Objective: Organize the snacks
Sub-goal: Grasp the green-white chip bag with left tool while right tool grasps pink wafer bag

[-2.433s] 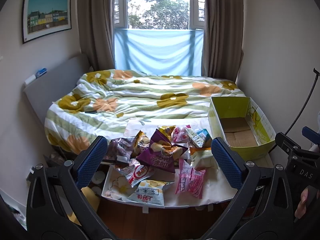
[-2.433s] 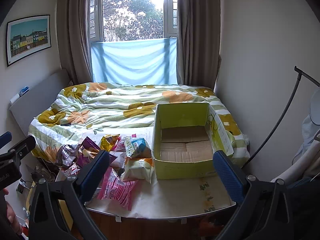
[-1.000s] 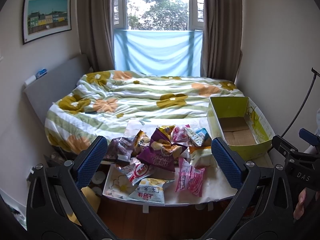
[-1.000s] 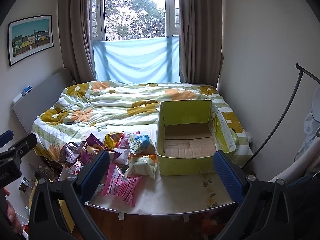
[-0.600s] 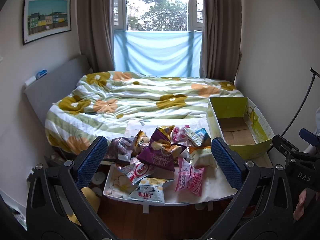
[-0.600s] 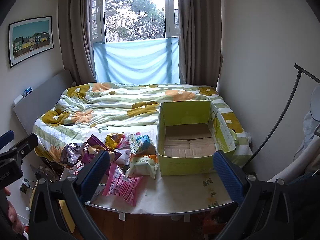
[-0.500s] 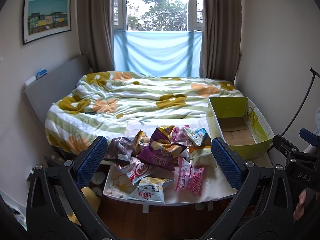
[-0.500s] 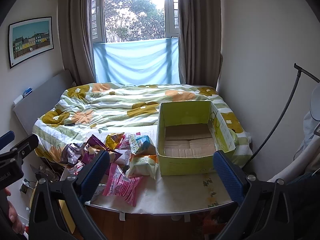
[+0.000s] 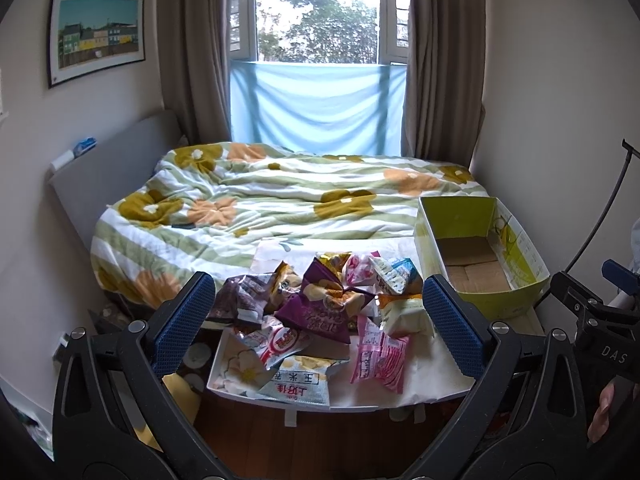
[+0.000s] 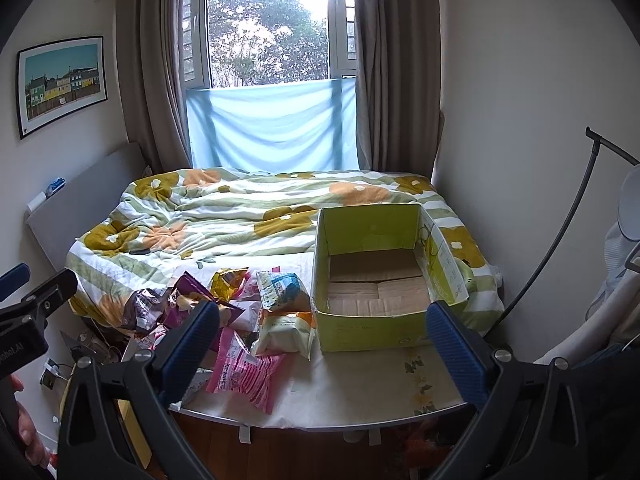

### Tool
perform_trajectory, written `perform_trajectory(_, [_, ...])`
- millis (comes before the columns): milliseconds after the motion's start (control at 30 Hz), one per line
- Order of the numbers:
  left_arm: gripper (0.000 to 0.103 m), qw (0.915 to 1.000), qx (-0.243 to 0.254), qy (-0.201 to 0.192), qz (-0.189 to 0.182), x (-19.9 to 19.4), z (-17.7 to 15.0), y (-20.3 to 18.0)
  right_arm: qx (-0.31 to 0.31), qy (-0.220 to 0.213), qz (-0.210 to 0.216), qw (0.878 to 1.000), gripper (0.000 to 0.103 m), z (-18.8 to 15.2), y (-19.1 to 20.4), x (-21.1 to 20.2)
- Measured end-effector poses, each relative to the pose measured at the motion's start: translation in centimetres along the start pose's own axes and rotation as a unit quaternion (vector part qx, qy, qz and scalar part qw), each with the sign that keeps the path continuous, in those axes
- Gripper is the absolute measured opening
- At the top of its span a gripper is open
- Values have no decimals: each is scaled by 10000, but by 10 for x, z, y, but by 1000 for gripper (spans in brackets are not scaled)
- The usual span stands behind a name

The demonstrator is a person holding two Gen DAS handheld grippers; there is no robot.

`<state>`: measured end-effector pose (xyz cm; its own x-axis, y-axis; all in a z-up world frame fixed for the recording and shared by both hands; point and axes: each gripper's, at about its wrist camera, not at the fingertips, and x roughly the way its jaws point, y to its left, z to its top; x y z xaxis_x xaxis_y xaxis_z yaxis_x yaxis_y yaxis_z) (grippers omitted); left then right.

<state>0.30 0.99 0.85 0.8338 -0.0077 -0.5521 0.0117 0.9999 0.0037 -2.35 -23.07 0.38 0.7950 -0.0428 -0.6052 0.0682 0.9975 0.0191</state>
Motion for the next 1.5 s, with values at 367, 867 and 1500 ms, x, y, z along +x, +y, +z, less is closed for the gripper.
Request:
perform_trajectory(367, [102,9955,-417,801,285,47,-35,23,-384,448,486,9971,103,-13,-5,45])
perform_trajectory(867, [102,9576,-380,2824,-418,197,-130,41,238,2103,1228,9696,103,-83,29,171])
perform_trajectory(1500, [76,9229,196,3721,-975,281,-178,36,1154,3324,1156,9289,103,-121,85,273])
